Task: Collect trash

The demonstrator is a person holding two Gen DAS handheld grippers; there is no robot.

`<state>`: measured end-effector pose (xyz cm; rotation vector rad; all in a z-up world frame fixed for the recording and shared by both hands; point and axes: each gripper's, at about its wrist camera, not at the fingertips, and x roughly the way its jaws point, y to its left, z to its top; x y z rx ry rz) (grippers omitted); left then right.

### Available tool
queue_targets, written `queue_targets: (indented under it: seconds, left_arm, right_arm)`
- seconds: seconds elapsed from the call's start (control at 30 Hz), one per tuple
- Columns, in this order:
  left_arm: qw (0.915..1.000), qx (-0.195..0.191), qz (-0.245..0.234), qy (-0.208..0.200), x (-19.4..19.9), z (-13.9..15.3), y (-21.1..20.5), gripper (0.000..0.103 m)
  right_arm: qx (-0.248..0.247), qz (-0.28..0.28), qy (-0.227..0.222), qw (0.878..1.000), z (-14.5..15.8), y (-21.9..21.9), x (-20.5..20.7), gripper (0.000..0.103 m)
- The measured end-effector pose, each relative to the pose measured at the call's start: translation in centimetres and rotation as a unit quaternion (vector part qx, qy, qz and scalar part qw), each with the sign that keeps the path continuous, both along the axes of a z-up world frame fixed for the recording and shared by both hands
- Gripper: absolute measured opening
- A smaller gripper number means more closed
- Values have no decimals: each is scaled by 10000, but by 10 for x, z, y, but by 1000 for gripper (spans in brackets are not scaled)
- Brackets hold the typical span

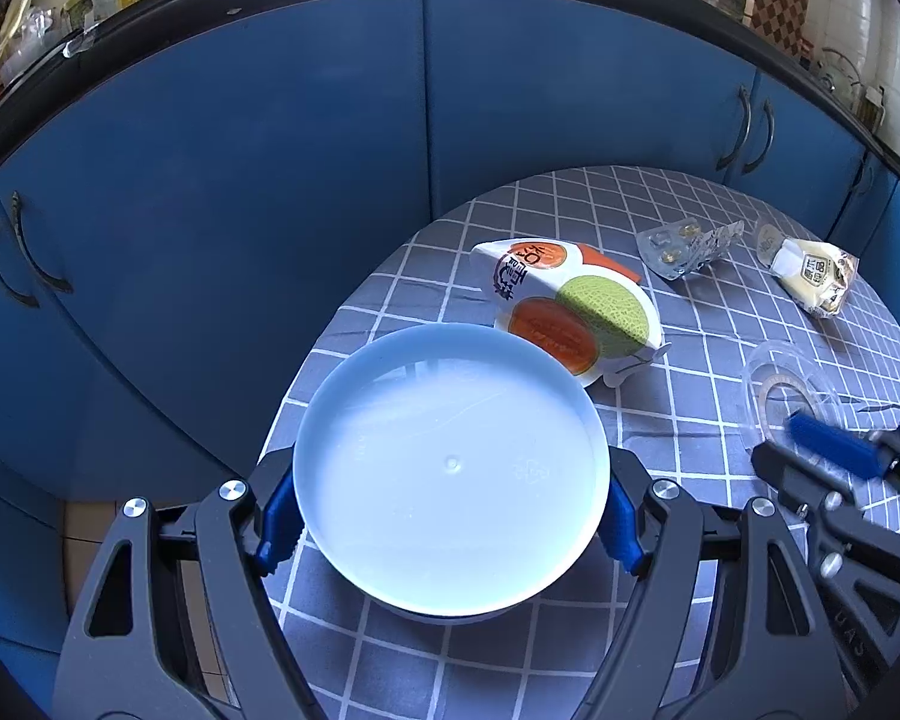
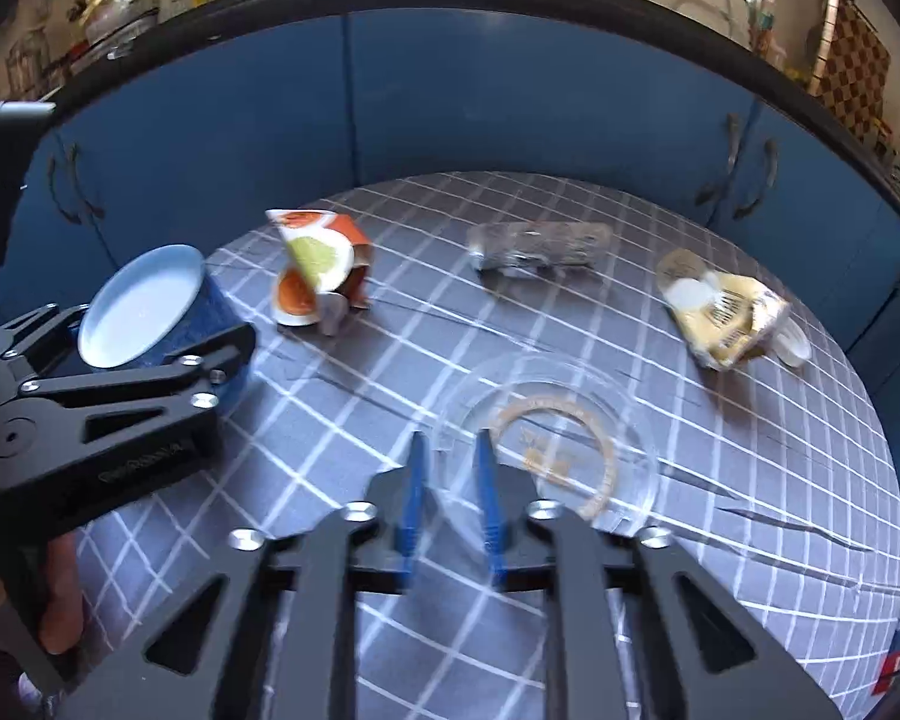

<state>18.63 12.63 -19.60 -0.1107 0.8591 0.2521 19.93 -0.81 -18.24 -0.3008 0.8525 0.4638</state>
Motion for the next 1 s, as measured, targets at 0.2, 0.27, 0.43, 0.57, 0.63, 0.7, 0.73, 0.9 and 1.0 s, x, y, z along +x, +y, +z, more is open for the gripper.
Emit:
queue_targets:
  seconds: [0.2,0.27,0.43,0.57,0.63,0.7,0.73,0.9,1.0]
  left_arm:
    - [10000,-38,2,-23,1,-1,0,77]
    - [10000,-46,-2,-27,0,-1,1,77]
    - [10000,-56,-13,-34,1,-1,1,77]
    - [10000,-2,-2,-40,4,-1,-1,77]
    - [10000,17,-3,-40,5,-1,-3,77]
    - [10000,42,28,-43,5,0,-4,77]
    - [10000,55,36,-44,5,0,-5,77]
    - [9999,100,23,-40,3,0,-9,76]
    - [10000,84,29,-40,2,0,-9,76]
  right_arm:
    - [106,-145,-157,9997,4,-5,8,97]
    - [177,-147,31,9997,1,-6,15,97]
    - [424,-89,505,9978,-12,-8,27,96]
    - [218,68,341,9992,-12,-1,22,74]
    - [165,114,291,9994,-10,2,20,45]
    - [205,167,329,9991,-9,1,20,28]
    - [222,180,339,9990,-8,1,19,17]
    - [174,208,292,9992,-8,1,15,11]
    - [229,248,295,9990,-8,-1,14,10]
